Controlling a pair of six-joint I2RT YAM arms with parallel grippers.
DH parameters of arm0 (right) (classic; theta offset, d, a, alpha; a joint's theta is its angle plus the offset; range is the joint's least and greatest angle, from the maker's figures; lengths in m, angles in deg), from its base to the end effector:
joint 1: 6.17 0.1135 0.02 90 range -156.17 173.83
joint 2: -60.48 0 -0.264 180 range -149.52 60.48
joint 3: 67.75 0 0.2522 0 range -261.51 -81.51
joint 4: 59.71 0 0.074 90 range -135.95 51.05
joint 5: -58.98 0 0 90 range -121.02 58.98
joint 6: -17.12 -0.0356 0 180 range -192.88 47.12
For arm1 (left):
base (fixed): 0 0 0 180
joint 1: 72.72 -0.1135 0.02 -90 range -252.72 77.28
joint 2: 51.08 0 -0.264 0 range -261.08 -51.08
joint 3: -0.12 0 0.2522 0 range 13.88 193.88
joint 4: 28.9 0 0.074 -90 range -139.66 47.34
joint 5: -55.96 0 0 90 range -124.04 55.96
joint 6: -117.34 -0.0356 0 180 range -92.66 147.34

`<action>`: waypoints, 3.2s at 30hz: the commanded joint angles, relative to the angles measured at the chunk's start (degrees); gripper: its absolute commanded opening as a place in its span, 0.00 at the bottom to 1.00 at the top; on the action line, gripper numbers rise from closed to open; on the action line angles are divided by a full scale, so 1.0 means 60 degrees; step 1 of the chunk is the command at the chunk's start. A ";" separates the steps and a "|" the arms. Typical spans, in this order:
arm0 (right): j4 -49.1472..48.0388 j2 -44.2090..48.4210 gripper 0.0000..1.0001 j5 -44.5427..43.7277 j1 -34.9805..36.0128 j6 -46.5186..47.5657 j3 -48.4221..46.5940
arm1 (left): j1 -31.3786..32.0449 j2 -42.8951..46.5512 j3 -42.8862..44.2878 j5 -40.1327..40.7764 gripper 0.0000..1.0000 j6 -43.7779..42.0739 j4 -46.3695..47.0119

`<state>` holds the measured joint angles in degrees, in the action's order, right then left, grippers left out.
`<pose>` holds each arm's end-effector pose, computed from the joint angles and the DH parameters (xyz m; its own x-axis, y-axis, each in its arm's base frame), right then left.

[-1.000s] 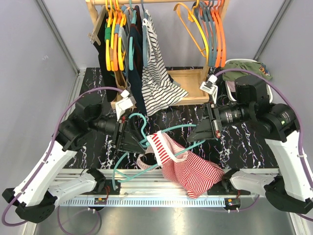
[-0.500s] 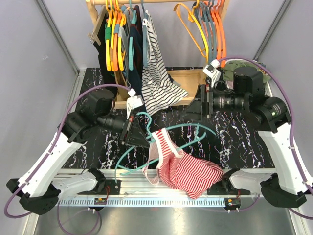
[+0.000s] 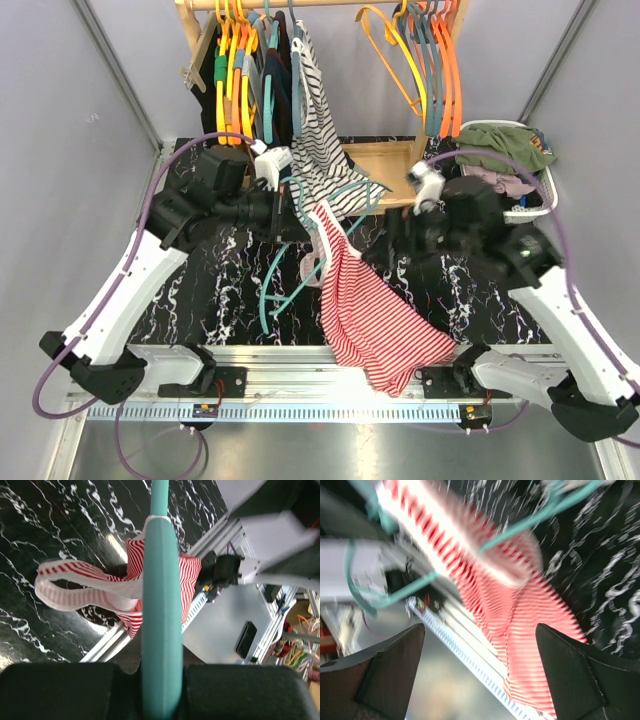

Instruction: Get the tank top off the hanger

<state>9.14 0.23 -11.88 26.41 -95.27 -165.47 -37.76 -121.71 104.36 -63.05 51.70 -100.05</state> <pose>0.1463 0.1073 0.4401 -0.6893 -0.0134 -0.7243 -0.5213 0.7035 0.4831 0.1752 -0.1436 0.4381 -0.7916 0.1133 -0.6005 0.5376 0.5962 -0.5962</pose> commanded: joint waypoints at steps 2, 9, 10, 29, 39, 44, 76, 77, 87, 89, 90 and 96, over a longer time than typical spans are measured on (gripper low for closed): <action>-0.1808 0.0036 1.00 0.0005 0.1307 0.0481 0.1436 | -0.0114 -0.0531 0.1252 0.0296 0.00 0.0496 0.0789; -0.3905 0.0314 1.00 -0.2203 0.1719 0.0903 0.3137 | -0.0114 -0.0987 0.1869 -0.0583 0.00 0.0949 0.1053; -0.4213 0.0315 1.00 -0.2382 0.1704 0.0934 0.3241 | -0.0114 -0.1002 0.1825 -0.0599 0.00 0.0993 0.1053; -0.1290 -0.0211 0.00 -0.6886 0.1573 0.0177 0.1457 | -0.0231 -0.0109 0.0537 0.0736 0.00 0.0247 -0.0850; -0.0889 -0.1546 0.00 -0.7247 -0.1898 -0.1908 0.1205 | -0.0216 0.1107 -0.0651 -0.0439 0.00 0.0217 -0.1538; -0.1141 -0.2027 0.00 -0.4824 -0.2251 -0.1015 0.1323 | -0.0260 0.2059 -0.0242 0.1931 0.00 0.0714 -0.2081; -0.2445 -0.4884 1.00 -0.3553 -0.0068 -0.2933 0.4942 | -0.0319 0.3759 -0.1266 0.2888 0.00 0.1960 0.0027; -0.2371 -0.5059 1.00 -0.3701 -0.0083 -0.2947 0.4898 | -0.0319 0.3788 -0.1309 0.2873 0.00 0.1990 0.0086; -0.3730 -0.6468 0.46 -0.2711 -0.1353 -0.3636 0.5246 | -0.0319 0.3818 -0.1705 0.2551 0.00 0.2151 0.0541; -0.3982 -0.5973 0.00 -0.2428 -0.2594 -0.3709 0.5351 | -0.0319 0.3891 -0.1749 0.2507 0.00 0.2166 0.0512; -0.3909 -0.5737 0.00 -0.2515 -0.2965 -0.3637 0.5206 | -0.0319 0.3920 -0.1778 0.2449 0.00 0.2166 0.0497; -0.2693 -0.4066 0.00 -0.3131 -0.6168 -0.2714 0.2505 | -0.0304 0.4184 -0.2101 0.2229 0.00 0.2312 0.0789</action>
<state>-6.25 -31.00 -27.69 -3.29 -114.40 -139.09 -39.44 -97.82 92.25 -47.49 64.83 -100.40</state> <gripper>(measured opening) 0.088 0.101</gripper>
